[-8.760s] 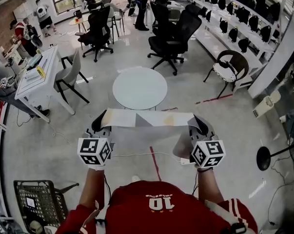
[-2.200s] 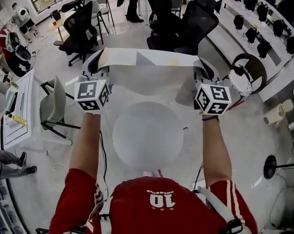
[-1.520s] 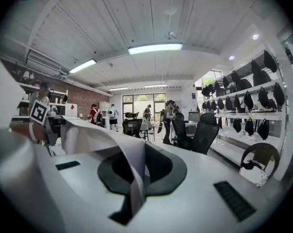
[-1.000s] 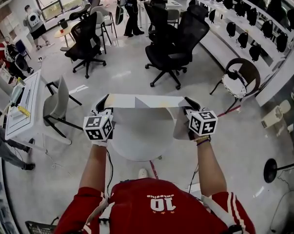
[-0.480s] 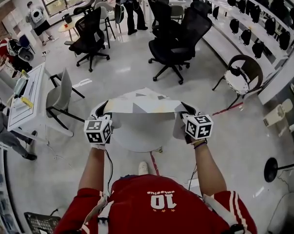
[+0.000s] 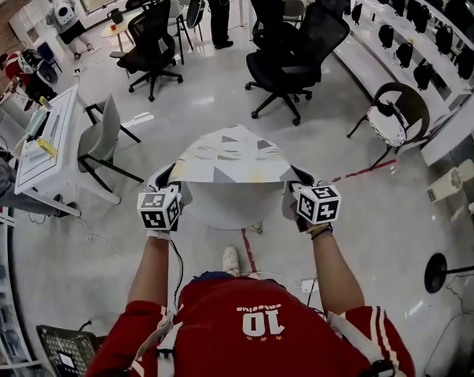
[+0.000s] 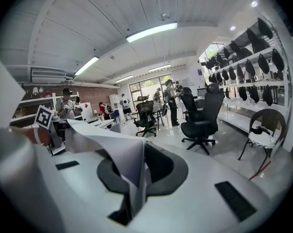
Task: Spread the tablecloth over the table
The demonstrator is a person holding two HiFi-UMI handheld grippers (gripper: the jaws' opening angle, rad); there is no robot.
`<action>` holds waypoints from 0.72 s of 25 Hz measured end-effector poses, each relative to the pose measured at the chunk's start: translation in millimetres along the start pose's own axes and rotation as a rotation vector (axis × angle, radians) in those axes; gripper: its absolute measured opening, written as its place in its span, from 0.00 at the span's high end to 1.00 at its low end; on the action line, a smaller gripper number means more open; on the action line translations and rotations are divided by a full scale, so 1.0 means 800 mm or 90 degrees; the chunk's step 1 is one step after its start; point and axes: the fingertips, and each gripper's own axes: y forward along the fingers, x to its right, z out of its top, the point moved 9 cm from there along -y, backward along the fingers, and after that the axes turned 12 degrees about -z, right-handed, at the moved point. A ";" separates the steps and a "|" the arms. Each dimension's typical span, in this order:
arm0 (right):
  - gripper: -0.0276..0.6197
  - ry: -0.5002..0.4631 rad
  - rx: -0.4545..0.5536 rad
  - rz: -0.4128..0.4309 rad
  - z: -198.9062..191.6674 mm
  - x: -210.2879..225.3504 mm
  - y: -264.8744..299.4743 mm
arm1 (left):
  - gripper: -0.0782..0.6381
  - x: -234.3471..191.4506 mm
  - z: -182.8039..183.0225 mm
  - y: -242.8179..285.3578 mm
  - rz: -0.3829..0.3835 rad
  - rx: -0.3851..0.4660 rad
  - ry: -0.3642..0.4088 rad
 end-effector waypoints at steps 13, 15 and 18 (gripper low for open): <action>0.91 -0.013 -0.060 0.005 -0.068 -0.019 -0.025 | 0.87 0.007 -0.038 -0.020 -0.003 -0.048 0.001; 0.91 -0.010 -0.062 0.003 -0.075 -0.025 -0.024 | 0.87 0.004 -0.045 -0.023 -0.003 -0.051 -0.003; 0.91 -0.010 -0.065 0.000 -0.082 -0.033 -0.025 | 0.87 0.000 -0.060 -0.031 -0.004 -0.055 -0.018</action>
